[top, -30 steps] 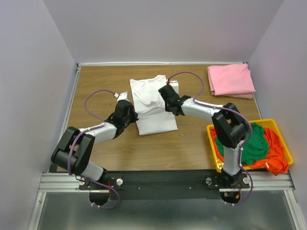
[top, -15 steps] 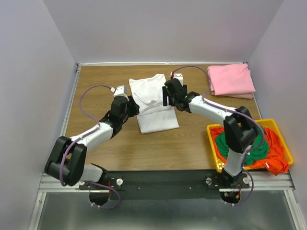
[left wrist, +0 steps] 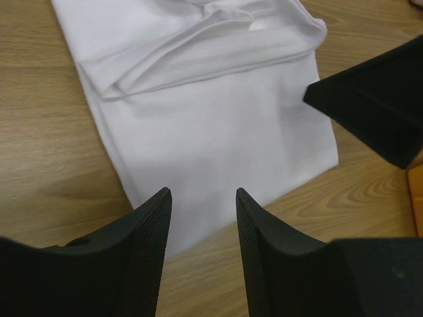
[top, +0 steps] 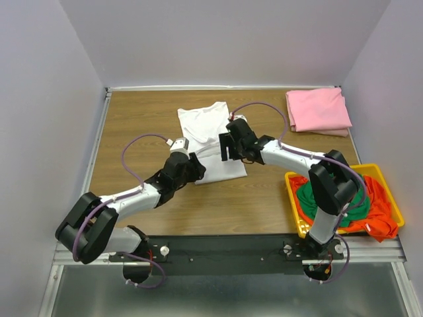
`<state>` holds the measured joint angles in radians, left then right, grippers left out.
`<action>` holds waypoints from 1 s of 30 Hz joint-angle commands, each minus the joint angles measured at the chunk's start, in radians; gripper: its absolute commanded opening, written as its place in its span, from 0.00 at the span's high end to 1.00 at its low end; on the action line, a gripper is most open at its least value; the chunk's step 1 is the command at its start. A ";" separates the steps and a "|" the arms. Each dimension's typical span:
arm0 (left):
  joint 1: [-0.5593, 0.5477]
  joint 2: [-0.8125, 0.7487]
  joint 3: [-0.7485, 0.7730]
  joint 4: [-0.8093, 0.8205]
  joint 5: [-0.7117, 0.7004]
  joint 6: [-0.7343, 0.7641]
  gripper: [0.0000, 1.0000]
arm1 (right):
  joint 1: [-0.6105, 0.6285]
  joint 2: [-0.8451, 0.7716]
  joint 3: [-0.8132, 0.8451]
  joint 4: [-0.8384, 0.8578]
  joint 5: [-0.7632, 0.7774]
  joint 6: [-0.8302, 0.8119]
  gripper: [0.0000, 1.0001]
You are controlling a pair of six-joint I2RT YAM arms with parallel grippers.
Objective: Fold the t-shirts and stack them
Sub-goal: Fold the tshirt
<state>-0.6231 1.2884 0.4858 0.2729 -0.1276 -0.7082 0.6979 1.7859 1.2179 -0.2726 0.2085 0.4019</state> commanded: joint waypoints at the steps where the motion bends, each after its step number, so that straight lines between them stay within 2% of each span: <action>1: -0.038 0.008 -0.001 0.071 -0.020 -0.053 0.48 | 0.015 0.059 0.008 0.030 -0.066 0.015 0.20; 14: -0.109 0.235 -0.012 0.160 -0.015 -0.103 0.49 | 0.017 0.194 0.104 0.035 -0.034 0.008 0.20; 30: -0.205 0.299 -0.079 0.163 -0.044 -0.171 0.49 | 0.015 0.349 0.279 0.018 0.081 -0.006 0.20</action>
<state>-0.7929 1.5414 0.4541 0.5369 -0.1612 -0.8532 0.7128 2.0876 1.4521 -0.2474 0.2329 0.4004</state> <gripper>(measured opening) 0.512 0.801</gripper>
